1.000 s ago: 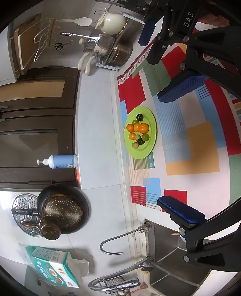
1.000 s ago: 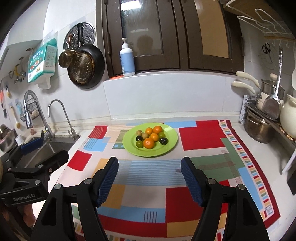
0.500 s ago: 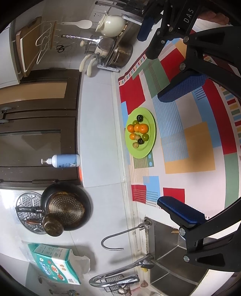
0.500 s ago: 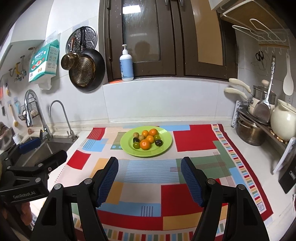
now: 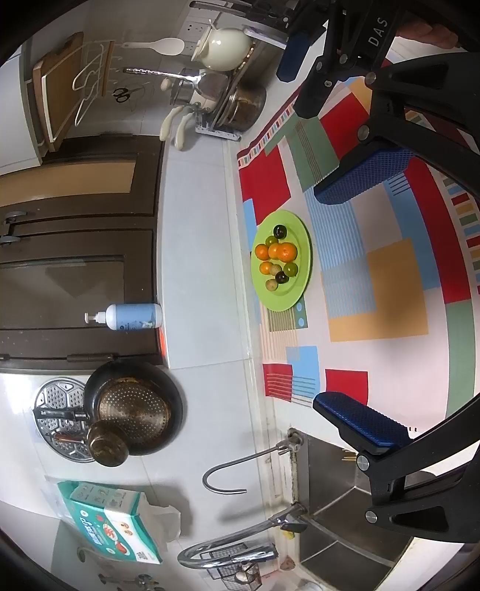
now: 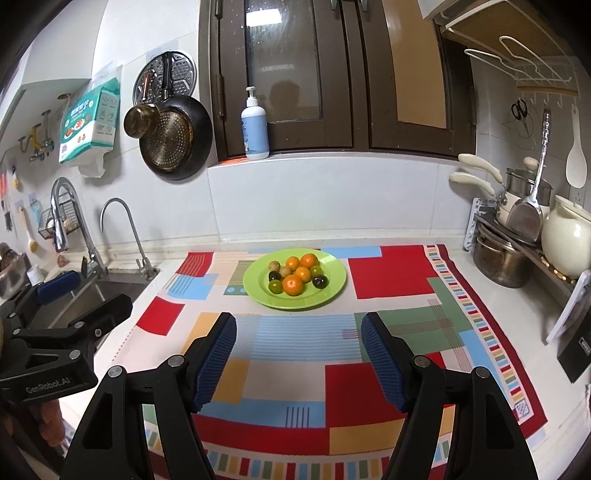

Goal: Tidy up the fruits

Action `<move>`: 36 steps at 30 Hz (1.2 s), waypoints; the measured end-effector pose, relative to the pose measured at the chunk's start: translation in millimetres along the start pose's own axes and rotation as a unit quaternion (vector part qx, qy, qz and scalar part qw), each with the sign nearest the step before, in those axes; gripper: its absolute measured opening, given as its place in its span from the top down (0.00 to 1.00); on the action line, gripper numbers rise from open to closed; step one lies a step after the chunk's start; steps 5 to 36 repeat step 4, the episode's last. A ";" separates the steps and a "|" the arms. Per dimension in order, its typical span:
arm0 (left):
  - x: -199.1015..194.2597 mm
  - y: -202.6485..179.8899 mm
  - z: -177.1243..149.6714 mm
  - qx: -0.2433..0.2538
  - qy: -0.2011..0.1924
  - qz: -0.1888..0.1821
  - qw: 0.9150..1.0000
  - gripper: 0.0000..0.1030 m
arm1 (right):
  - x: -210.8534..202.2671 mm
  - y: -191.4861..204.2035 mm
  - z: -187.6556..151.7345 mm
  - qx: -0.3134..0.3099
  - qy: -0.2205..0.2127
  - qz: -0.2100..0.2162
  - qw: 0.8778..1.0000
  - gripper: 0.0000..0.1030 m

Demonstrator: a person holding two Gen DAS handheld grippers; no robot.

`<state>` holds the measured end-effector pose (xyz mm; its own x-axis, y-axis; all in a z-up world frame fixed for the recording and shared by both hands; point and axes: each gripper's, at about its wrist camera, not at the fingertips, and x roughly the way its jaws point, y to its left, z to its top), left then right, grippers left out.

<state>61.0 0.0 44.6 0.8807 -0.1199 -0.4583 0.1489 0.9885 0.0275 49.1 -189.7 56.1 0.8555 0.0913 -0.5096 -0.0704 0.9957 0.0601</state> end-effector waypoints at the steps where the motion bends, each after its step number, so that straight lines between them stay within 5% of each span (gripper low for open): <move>1: 0.1 0.5 -0.3 -0.001 0.000 0.000 1.000 0.00 | -0.3 0.6 -0.6 0.000 0.001 0.000 1.000 0.31; 36: 0.2 1.0 -0.6 -0.001 0.002 -0.001 1.000 0.00 | 1.8 2.1 -0.5 0.000 0.003 0.001 1.000 0.31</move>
